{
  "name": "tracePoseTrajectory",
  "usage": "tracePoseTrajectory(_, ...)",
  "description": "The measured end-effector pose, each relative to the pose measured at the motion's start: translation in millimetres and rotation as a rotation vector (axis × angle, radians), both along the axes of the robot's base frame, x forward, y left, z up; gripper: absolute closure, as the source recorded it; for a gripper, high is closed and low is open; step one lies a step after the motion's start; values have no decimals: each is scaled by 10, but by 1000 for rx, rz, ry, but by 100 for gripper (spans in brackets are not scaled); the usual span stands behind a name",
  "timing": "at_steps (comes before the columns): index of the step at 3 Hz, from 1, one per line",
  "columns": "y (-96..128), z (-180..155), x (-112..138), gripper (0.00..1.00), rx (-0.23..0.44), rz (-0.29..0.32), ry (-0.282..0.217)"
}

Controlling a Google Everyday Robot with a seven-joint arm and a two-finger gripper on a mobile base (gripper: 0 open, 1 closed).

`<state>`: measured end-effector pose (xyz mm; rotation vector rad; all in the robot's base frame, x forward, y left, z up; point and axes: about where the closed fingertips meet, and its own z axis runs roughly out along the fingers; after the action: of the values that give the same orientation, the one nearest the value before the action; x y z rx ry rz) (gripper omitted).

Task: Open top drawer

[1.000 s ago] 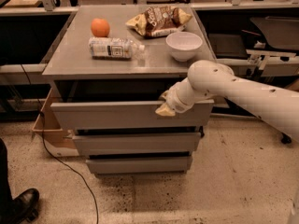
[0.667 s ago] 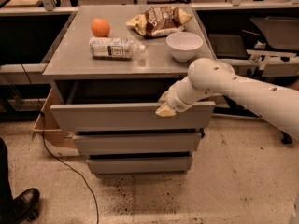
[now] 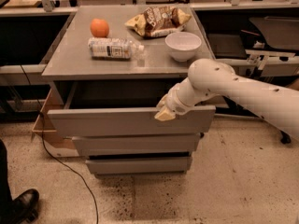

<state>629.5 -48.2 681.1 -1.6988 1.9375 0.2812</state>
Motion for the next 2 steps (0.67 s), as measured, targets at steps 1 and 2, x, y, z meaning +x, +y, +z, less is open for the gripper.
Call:
tracePoseTrajectory(1,-2,35,-9,58,0,0,0)
tracePoseTrajectory(2,19,4,-274,27,-4,25,51)
